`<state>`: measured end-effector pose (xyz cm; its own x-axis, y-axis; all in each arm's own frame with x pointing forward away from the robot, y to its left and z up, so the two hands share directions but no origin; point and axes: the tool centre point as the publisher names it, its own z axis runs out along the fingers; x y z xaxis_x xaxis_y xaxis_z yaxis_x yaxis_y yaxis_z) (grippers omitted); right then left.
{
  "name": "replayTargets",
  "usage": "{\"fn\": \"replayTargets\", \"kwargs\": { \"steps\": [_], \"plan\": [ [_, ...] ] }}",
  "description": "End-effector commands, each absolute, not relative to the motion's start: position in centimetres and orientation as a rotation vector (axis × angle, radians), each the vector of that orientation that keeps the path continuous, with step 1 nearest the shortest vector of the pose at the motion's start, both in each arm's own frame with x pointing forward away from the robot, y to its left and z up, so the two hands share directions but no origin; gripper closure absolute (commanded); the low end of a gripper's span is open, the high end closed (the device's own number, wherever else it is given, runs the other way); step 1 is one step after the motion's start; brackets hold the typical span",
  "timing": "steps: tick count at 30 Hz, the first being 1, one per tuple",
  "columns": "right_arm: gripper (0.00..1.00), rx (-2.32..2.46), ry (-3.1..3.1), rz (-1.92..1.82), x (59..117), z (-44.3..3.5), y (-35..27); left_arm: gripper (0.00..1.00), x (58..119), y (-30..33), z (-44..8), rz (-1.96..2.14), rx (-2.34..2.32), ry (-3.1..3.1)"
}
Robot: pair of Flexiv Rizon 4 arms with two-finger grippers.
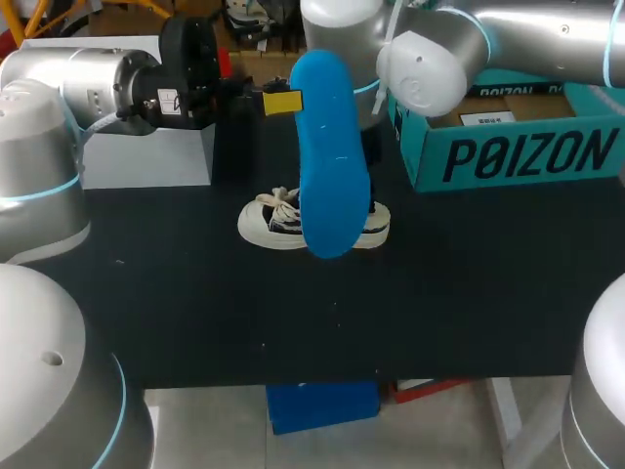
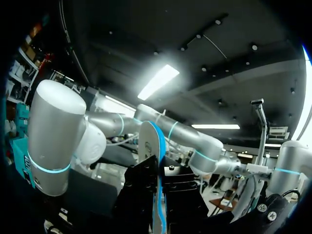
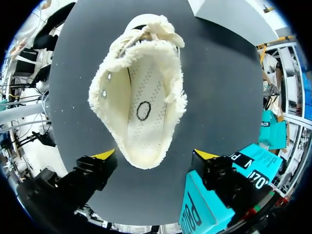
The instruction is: Take the shoe out of the shoebox, open the shoe tongue, remove and reinsert the insole, then place the shoe into the shoebox
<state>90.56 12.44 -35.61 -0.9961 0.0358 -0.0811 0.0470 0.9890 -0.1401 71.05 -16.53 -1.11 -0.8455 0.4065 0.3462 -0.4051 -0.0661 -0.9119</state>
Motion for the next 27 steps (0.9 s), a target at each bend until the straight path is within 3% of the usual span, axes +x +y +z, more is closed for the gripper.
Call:
{"fn": "replayTargets", "kwargs": {
  "steps": [1,27],
  "plan": [
    [0.0,0.072,3.05,-0.072,90.1,-35.6,11.6,1.0,70.9,-16.6,-1.2,1.964,0.002,-1.678],
    [0.0,0.077,2.991,0.542,89.9,-36.3,9.9,1.0,70.9,-16.6,-1.2,1.964,0.002,-1.678]
  ]
}}
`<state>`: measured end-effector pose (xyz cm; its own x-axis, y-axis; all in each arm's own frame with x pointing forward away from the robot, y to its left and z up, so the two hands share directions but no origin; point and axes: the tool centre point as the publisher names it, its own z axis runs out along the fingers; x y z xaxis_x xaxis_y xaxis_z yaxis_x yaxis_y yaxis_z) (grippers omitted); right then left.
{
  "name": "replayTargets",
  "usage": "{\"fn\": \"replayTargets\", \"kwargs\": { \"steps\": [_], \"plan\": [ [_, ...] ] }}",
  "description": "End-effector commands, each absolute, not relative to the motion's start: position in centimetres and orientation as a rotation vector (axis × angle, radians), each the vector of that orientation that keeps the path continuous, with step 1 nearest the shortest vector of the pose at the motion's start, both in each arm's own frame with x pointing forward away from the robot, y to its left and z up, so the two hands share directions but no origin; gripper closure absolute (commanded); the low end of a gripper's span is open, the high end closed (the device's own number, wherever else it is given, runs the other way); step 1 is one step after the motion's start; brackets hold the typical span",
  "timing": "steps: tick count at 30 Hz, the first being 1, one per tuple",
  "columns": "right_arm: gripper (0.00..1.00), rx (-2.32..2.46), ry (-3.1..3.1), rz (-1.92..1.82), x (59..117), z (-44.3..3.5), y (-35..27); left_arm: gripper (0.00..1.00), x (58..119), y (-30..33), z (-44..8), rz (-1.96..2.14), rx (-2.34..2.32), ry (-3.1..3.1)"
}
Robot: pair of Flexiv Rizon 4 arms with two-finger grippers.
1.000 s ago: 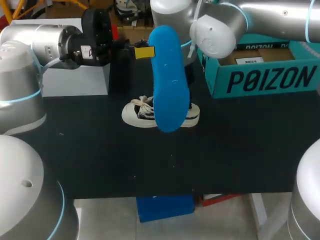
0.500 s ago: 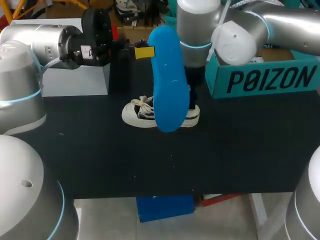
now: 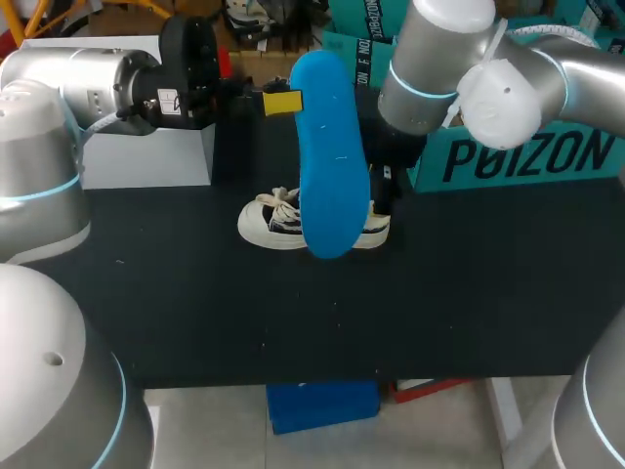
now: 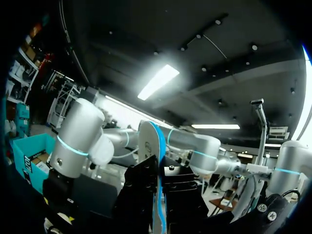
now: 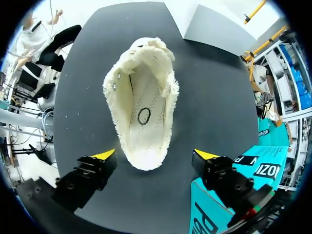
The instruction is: Take the shoe out of the shoebox, open the shoe tongue, remove and reinsert the insole, then place the shoe into the shoebox
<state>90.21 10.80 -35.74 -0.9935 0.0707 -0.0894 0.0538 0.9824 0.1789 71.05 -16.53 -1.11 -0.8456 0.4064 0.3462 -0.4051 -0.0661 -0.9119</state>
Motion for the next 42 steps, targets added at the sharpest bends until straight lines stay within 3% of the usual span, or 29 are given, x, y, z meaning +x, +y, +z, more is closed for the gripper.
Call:
{"fn": "replayTargets", "kwargs": {
  "steps": [1,42],
  "plan": [
    [0.0,0.078,2.985,0.569,89.9,-36.4,9.8,1.0,70.9,-16.6,-1.2,1.964,0.002,-1.678],
    [0.0,0.186,2.787,1.167,89.9,-41.0,8.3,1.0,70.9,-16.6,-1.2,1.964,0.002,-1.678]
  ]
}}
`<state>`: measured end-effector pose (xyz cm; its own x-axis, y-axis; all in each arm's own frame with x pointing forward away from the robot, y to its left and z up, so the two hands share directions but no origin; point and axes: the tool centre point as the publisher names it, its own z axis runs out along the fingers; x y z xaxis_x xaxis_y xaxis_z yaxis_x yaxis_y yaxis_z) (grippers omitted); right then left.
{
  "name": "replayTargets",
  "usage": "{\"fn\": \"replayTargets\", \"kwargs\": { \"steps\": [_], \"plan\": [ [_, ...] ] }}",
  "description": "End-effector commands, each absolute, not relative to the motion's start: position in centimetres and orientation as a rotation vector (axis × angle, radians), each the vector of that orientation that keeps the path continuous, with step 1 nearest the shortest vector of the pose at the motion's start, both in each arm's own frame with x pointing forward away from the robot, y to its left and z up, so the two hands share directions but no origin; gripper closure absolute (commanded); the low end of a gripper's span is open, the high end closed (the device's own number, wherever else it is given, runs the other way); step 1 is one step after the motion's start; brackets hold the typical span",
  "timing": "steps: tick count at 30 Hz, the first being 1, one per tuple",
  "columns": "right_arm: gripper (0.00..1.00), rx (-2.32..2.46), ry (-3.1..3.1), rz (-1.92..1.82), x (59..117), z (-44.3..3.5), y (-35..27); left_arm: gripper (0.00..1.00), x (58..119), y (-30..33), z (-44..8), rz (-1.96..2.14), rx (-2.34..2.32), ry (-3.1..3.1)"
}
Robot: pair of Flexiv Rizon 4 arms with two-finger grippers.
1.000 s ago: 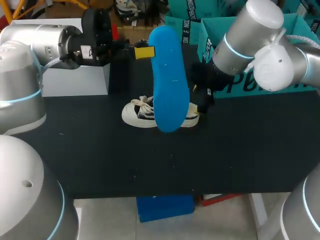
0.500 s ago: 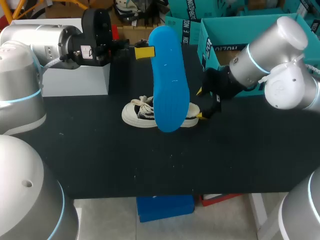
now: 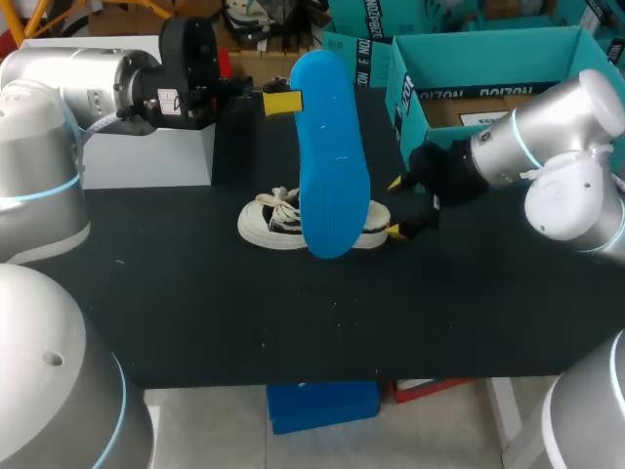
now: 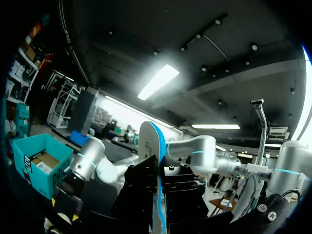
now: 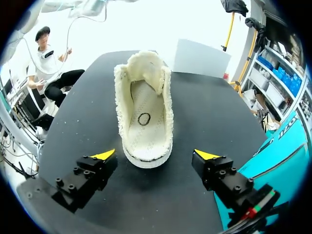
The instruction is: Take the shoe out of the shoebox, open the shoe tongue, remove and reinsert the insole, then place the shoe into the shoebox
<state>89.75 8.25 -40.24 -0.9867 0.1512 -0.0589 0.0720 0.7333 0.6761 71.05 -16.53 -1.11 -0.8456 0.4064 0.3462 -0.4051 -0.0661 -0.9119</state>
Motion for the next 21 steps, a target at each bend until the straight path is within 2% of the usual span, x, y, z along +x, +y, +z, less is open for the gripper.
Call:
{"fn": "replayTargets", "kwargs": {
  "steps": [1,11,21],
  "plan": [
    [0.0,0.188,2.786,1.169,89.9,-41.1,8.3,1.0,70.9,-16.6,-1.2,1.964,0.002,-1.678],
    [0.0,0.187,2.794,1.183,90.3,-41.9,8.5,1.0,70.9,-16.6,-1.2,1.964,0.002,-1.678],
    [0.0,0.103,2.889,0.924,91.4,-38.8,8.9,1.0,70.9,-16.6,-1.2,1.964,0.002,-1.678]
  ]
}}
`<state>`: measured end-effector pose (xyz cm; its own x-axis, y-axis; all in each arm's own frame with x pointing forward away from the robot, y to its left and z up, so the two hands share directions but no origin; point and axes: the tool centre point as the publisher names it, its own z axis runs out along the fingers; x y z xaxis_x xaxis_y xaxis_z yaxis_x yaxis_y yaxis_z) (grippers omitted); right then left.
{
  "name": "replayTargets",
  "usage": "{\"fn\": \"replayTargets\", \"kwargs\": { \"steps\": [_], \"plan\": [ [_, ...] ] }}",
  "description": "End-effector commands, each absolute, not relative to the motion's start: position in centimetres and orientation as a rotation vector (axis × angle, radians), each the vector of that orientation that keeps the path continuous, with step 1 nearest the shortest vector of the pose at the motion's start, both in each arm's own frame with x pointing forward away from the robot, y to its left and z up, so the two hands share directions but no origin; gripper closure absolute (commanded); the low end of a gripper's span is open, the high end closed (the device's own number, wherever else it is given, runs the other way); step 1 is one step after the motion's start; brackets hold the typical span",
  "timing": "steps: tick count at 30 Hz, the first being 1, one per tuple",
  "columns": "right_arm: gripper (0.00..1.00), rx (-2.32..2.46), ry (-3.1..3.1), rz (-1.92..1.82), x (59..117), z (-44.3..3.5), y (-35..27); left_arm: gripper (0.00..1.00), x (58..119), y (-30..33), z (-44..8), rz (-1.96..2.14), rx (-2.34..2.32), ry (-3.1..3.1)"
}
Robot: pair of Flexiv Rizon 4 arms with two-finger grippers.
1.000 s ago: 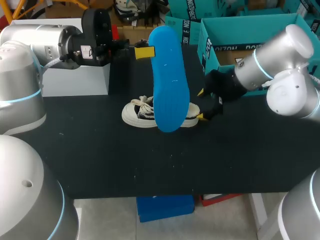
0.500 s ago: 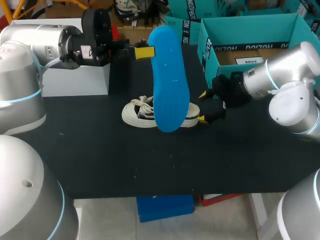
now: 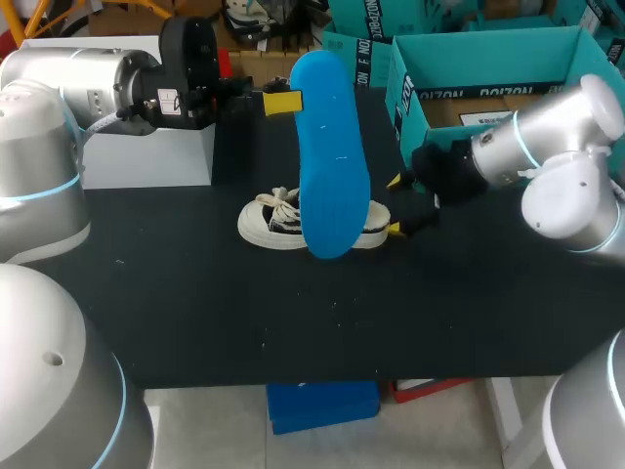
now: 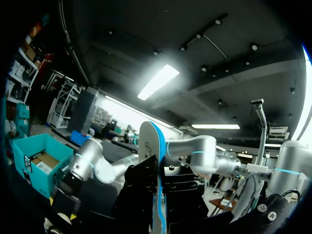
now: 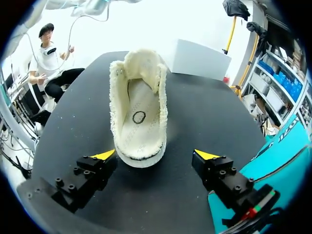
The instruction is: Take the shoe out of the shoebox, open the shoe tongue, remove and reinsert the insole, then place the shoe into the shoebox
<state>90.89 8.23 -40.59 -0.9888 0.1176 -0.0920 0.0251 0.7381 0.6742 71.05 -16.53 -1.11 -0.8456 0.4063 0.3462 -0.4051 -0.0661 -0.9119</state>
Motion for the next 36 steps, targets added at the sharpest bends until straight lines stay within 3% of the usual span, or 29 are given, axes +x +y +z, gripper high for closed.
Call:
{"fn": "replayTargets", "kwargs": {
  "steps": [1,17,36],
  "plan": [
    [0.0,0.1,2.907,0.874,91.5,-38.6,9.1,1.0,70.9,-16.6,-1.2,1.964,0.002,-1.678],
    [0.0,0.08,3.051,0.325,92.9,-37.4,11.7,1.0,70.9,-16.6,-1.2,1.964,0.002,-1.678],
    [0.0,0.03,3.116,-0.054,93.5,-37.7,15.9,1.0,70.9,-16.6,-1.2,1.964,0.002,-1.678]
  ]
}}
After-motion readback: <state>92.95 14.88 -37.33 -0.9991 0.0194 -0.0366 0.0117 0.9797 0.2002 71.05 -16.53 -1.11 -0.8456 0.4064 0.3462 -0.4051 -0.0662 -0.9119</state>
